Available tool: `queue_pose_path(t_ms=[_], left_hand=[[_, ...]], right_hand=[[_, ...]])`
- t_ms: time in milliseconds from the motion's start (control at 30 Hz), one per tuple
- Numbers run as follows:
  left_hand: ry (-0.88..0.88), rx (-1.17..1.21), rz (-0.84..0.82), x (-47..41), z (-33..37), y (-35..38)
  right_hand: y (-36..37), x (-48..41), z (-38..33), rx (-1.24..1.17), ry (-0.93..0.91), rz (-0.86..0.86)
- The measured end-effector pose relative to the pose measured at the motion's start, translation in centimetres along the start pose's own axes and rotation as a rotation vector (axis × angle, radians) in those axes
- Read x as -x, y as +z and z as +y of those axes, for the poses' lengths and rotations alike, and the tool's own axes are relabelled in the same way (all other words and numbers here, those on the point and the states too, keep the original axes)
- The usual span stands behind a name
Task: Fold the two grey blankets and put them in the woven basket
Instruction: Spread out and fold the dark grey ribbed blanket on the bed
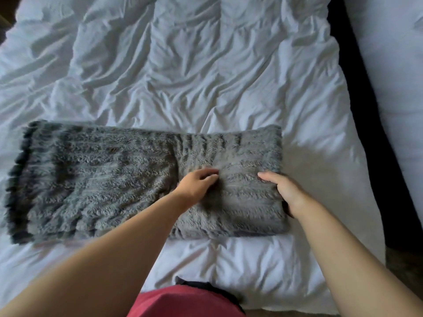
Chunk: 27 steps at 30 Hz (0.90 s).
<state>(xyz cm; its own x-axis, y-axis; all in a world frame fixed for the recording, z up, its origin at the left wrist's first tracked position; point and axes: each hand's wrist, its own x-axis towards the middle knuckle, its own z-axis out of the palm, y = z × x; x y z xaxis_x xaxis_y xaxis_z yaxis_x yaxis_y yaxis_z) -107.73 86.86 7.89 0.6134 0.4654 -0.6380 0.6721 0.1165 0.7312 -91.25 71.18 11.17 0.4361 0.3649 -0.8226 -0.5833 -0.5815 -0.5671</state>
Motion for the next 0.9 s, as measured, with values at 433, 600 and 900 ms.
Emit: queue_pose_path(t_ms=[433,600,900], left_hand=[[-0.250,0.574,0.097,3.2,-7.5,-16.6],[-0.307,0.652,0.385,4.3,-10.8,-24.0],[-0.203,0.122,0.203,3.2,-9.6,-21.3]], right_hand=[[27.9,4.5,-4.5,1.201,-0.354,-0.097],[37.4,2.9,1.0,1.484,-0.327,-0.333],[34.1,0.9,2.2,1.619,-0.576,-0.480]])
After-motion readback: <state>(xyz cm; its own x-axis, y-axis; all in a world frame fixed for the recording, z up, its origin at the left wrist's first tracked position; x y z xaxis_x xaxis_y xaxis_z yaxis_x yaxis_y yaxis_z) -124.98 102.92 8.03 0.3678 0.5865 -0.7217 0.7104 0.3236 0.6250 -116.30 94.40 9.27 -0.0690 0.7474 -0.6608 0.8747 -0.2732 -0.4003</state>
